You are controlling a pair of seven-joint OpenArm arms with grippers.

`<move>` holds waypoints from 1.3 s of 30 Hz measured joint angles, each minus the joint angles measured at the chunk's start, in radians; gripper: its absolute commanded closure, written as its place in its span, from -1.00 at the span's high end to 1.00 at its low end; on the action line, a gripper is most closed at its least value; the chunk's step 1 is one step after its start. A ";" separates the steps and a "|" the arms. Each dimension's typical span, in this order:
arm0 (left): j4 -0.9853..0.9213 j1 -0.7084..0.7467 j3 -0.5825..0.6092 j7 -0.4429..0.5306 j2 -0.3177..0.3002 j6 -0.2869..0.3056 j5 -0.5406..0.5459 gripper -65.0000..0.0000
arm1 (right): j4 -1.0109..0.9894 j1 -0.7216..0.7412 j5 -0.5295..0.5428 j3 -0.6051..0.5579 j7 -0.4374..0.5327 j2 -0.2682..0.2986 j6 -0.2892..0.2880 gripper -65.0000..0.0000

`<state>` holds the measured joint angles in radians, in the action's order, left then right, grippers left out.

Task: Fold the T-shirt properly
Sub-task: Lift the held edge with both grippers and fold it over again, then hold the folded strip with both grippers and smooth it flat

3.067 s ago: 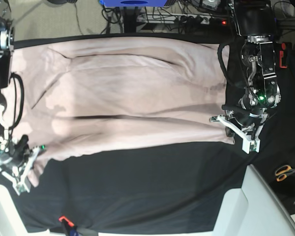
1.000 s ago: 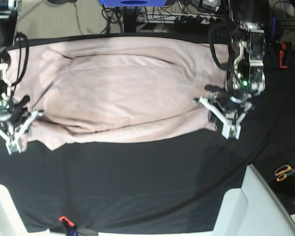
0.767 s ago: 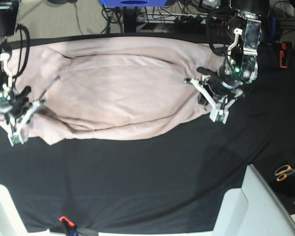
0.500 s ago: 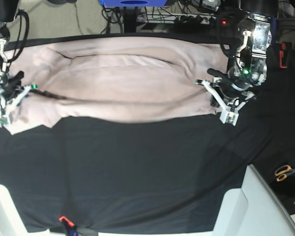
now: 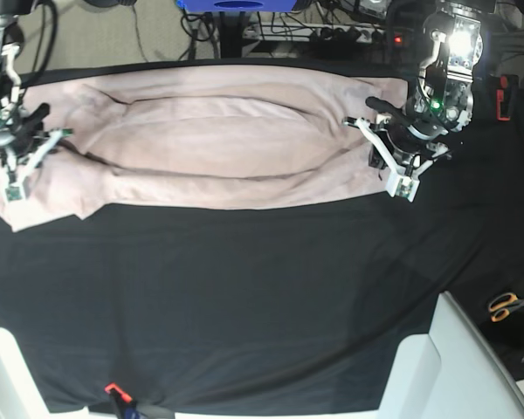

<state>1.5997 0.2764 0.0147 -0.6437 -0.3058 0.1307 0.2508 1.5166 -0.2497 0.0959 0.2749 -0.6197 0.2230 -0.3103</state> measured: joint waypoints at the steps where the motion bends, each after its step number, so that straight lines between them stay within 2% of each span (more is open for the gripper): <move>1: 0.000 0.002 0.000 0.000 0.001 0.000 0.000 -1.00 | 0.011 0.000 0.008 -0.002 -0.021 -0.011 -0.006 -1.00; 6: -0.001 0.001 -0.008 0.000 0.000 0.000 0.000 -1.00 | 0.042 0.001 0.000 0.001 -0.063 -0.020 0.001 -1.00; 12: -0.001 0.003 -0.013 0.001 -0.026 -0.003 -0.008 -1.00 | 0.074 -0.048 0.003 0.000 -0.064 -0.033 0.001 -1.00; 15: -0.001 0.003 -0.011 0.000 -0.024 0.000 -0.008 -1.00 | 0.075 -0.069 0.008 0.000 -0.062 -0.035 0.001 -1.00; 19: 0.000 0.003 -0.006 0.000 -0.023 0.000 -0.008 -1.00 | 0.075 -0.085 0.009 0.002 -0.065 -0.075 -0.003 -1.00; 32: 0.000 0.007 -0.003 0.002 -0.021 0.000 0.003 -1.00 | 0.075 -0.098 0.004 0.002 -0.060 -0.089 0.006 -1.00; 39: 0.042 0.032 -0.001 0.004 -0.021 0.000 0.000 -1.00 | 0.111 -0.127 0.003 0.002 -0.062 -0.125 0.005 -1.00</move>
<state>1.6413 0.3080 0.0139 -0.6395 -0.3267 0.1307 0.2504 1.6276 -0.3771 0.0994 0.2771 -0.6815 0.0978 -0.3058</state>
